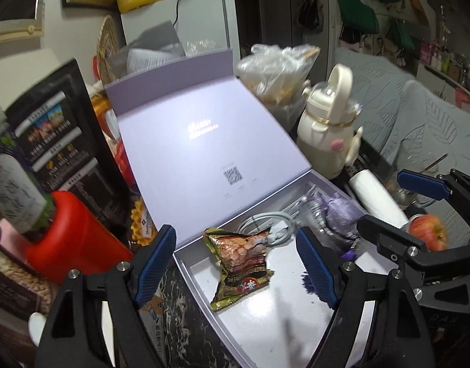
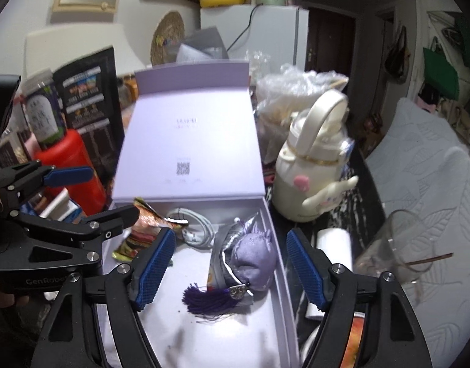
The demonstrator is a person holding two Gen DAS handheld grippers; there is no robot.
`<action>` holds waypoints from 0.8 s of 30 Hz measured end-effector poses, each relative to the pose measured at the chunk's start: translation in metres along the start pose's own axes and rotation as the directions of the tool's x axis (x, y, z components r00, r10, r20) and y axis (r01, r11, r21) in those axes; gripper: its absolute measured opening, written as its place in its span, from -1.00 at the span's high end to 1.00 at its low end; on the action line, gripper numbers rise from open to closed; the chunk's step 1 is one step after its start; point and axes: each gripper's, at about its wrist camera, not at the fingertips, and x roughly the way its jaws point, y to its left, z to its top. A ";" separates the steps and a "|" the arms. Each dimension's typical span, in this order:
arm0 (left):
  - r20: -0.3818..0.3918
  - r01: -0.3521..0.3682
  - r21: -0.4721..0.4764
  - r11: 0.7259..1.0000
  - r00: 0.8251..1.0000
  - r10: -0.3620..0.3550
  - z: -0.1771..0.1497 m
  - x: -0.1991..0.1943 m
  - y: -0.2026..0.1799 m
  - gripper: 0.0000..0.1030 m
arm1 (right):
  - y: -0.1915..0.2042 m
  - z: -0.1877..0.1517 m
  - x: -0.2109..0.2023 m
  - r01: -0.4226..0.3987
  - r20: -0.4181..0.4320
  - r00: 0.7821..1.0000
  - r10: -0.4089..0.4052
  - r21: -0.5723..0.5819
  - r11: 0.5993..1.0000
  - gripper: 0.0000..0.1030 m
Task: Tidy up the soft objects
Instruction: 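Lower the cereal bag and pouch into the box and open both tools, then withdraw both tools from the box back toward the remaining items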
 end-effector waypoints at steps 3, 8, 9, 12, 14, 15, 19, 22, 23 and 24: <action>0.032 0.001 0.002 1.000 0.999 -0.001 0.002 -0.019 -0.002 -0.57 | 0.000 0.004 -0.023 0.012 0.036 0.999 -0.012 0.003 1.000 -0.48; 0.096 0.022 -0.002 1.000 0.995 -0.022 0.006 -0.056 -0.009 -0.57 | 0.002 0.008 -0.059 0.037 0.090 0.995 -0.037 -0.001 0.999 -0.48; 0.112 0.028 -0.001 1.000 0.993 -0.028 0.006 -0.065 -0.011 -0.57 | 0.003 0.009 -0.066 0.040 0.100 0.994 -0.040 -0.002 0.999 -0.48; 0.151 0.038 0.000 0.999 0.988 -0.037 0.007 -0.087 -0.012 -0.57 | 0.005 0.010 -0.090 0.054 0.135 0.989 -0.053 -0.002 0.999 -0.48; 0.182 0.043 0.001 0.999 0.982 -0.042 0.007 -0.105 -0.014 -0.57 | 0.008 0.010 -0.105 0.062 0.156 0.986 -0.061 -0.001 0.998 -0.48; 0.197 0.047 0.000 0.999 0.979 -0.046 0.006 -0.114 -0.014 -0.57 | 0.009 0.010 -0.113 0.067 0.169 0.983 -0.066 0.000 0.998 -0.48; 0.234 0.072 -0.001 0.997 0.970 -0.070 0.002 -0.137 -0.015 -0.57 | 0.014 0.008 -0.143 0.077 0.208 0.975 -0.075 -0.001 0.997 -0.48; 0.259 0.079 0.007 0.997 0.963 -0.078 -0.003 -0.152 -0.017 -0.57 | 0.018 0.004 -0.161 0.088 0.226 0.970 -0.086 -0.002 0.996 -0.49; 0.265 0.082 0.012 0.997 0.961 -0.082 -0.004 -0.156 -0.018 -0.57 | 0.020 0.002 -0.166 0.094 0.231 0.969 -0.090 -0.003 0.996 -0.49; 0.272 0.087 0.018 0.996 0.958 -0.089 -0.006 -0.161 -0.019 -0.57 | 0.022 0.000 -0.172 0.100 0.236 0.967 -0.096 -0.005 0.995 -0.49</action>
